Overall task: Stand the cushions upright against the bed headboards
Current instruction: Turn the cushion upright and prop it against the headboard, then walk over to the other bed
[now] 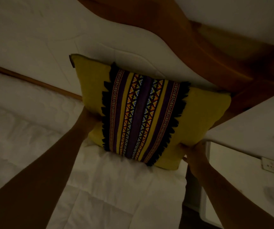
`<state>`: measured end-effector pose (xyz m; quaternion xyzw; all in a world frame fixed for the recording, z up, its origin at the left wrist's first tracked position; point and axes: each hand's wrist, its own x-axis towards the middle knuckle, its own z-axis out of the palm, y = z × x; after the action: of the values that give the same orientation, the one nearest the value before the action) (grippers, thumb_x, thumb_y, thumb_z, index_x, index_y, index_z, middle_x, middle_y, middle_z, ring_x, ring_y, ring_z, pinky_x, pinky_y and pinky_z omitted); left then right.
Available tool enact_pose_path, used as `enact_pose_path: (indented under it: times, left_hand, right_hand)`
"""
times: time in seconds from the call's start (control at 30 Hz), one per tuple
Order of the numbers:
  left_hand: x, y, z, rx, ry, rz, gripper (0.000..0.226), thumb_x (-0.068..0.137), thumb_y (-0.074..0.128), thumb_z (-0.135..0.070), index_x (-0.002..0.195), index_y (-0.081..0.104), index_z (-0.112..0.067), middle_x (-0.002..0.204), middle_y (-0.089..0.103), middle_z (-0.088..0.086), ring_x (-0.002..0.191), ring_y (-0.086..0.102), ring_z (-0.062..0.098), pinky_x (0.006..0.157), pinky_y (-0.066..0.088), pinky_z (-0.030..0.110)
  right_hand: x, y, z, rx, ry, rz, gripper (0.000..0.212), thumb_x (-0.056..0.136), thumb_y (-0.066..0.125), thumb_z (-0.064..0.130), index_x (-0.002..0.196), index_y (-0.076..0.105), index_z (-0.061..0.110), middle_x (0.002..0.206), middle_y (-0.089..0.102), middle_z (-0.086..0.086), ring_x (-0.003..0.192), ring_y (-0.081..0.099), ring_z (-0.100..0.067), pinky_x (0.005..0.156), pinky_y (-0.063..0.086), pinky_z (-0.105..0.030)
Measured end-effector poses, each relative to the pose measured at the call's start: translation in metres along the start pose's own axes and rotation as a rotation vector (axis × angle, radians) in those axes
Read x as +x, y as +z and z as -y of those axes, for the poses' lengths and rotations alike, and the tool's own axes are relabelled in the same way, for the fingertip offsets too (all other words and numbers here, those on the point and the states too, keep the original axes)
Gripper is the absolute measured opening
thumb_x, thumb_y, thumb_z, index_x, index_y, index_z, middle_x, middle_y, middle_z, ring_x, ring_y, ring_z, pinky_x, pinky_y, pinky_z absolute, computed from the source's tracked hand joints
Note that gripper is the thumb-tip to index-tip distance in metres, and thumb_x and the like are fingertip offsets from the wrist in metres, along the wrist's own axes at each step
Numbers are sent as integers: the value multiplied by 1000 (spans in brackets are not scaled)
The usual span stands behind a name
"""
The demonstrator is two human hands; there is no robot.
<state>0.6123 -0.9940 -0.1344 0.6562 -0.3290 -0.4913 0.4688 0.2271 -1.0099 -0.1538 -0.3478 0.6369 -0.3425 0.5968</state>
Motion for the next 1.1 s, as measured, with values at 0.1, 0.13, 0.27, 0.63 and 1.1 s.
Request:
enact_pose_path:
  times: [0.1, 0.13, 0.27, 0.63, 1.1]
  left_hand:
    - [3, -6, -7, 119, -43, 4, 90, 67, 86, -19, 146, 42, -21, 137, 59, 11, 122, 58, 30, 101, 48, 57]
    - [0, -8, -8, 166, -66, -11, 95, 61, 85, -28, 146, 41, -20, 138, 58, 9, 122, 58, 29, 102, 47, 56]
    - [-16, -14, 2, 337, -110, -147, 80, 71, 81, -26, 140, 41, -13, 133, 56, 10, 117, 56, 28, 98, 48, 48]
    - [-192, -4, 25, 631, -210, -191, 51, 86, 72, -18, 133, 55, -11, 125, 65, 11, 106, 65, 27, 94, 50, 30]
    - [-533, 39, 51, 583, -522, -647, 34, 87, 68, -34, 120, 62, -24, 109, 70, -2, 83, 58, 7, 81, 46, 19]
  right_hand:
    - [2, -5, 4, -95, -21, 19, 70, 92, 65, 3, 151, 32, 20, 146, 48, -10, 119, 51, -28, 92, 41, -45]
    - [2, -5, 4, -134, -30, 8, 70, 91, 66, 4, 151, 31, 19, 145, 48, -11, 116, 50, -26, 92, 41, -44]
    - [-10, -10, -7, -323, -7, -10, 70, 92, 66, 12, 151, 28, 11, 144, 49, -17, 118, 53, -30, 91, 49, -44]
    - [-105, 33, 6, -773, 310, 370, 45, 94, 64, 25, 133, 51, 6, 114, 59, -17, 103, 58, -31, 86, 48, -41]
    - [-248, 84, 23, -1280, -447, 1032, 47, 87, 72, 30, 126, 57, 6, 124, 62, -13, 112, 59, -27, 93, 46, -33]
